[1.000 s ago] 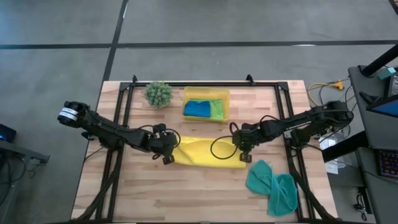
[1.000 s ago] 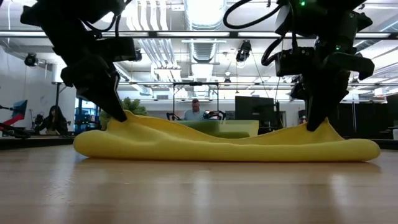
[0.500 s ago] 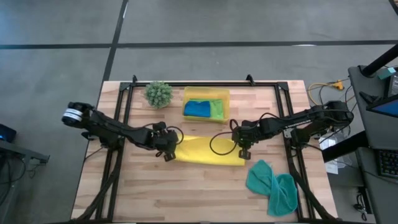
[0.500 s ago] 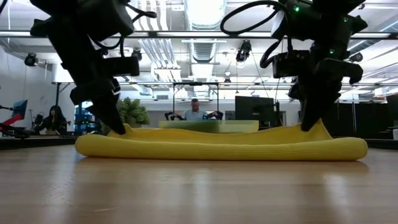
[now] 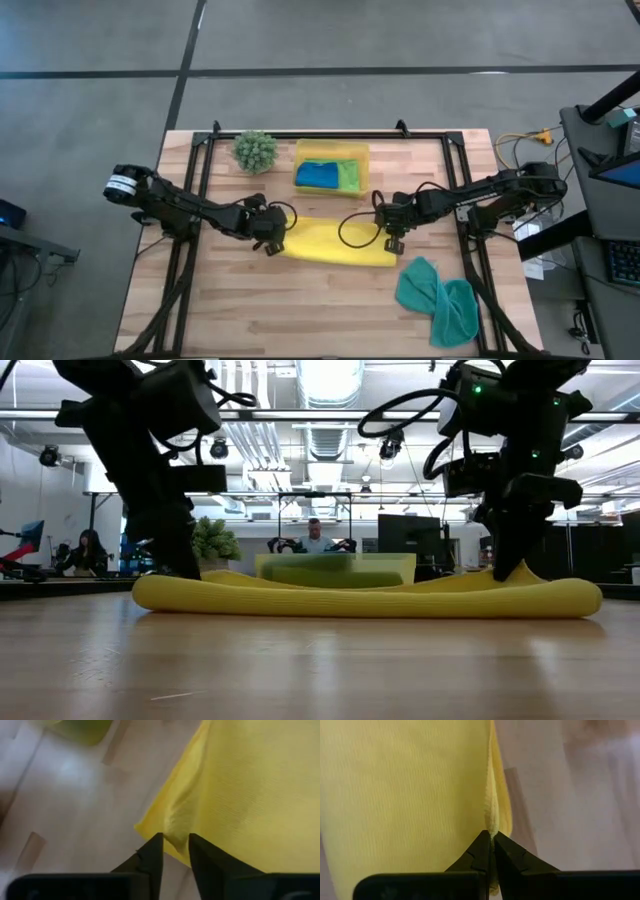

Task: Fold microfiber towels
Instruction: Fold the yellow towel

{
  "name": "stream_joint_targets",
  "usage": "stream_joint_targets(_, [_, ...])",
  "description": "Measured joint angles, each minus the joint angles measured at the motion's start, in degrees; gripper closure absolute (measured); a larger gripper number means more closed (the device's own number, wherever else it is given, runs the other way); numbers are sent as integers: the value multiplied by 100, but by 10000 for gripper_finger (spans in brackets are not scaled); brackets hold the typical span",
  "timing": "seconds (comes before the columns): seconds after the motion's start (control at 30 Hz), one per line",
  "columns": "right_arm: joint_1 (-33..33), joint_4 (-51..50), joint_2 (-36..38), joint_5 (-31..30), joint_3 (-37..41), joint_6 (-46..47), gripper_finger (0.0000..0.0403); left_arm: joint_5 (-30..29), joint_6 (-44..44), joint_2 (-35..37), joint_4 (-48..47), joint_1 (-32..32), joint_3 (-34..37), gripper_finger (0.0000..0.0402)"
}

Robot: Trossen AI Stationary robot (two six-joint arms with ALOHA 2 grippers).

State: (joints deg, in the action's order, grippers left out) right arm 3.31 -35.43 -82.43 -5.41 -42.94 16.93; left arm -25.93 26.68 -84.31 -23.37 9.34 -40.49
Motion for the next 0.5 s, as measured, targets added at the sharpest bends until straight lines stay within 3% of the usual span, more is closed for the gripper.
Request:
stream_joint_targets(0.17, [-55, 30, 64, -77, -13, 26, 375, -9, 18, 30, -36, -193, -2, 275])
stream_joint_targets(0.33, [-239, 18, 209, -133, -13, 214, 315, -39, 330, 242, -298, -409, -10, 248])
stream_joint_targets(0.5, [-353, -214, 755, -789, -184, 68, 254, -88, 82, 828, -626, -606, -9, 244])
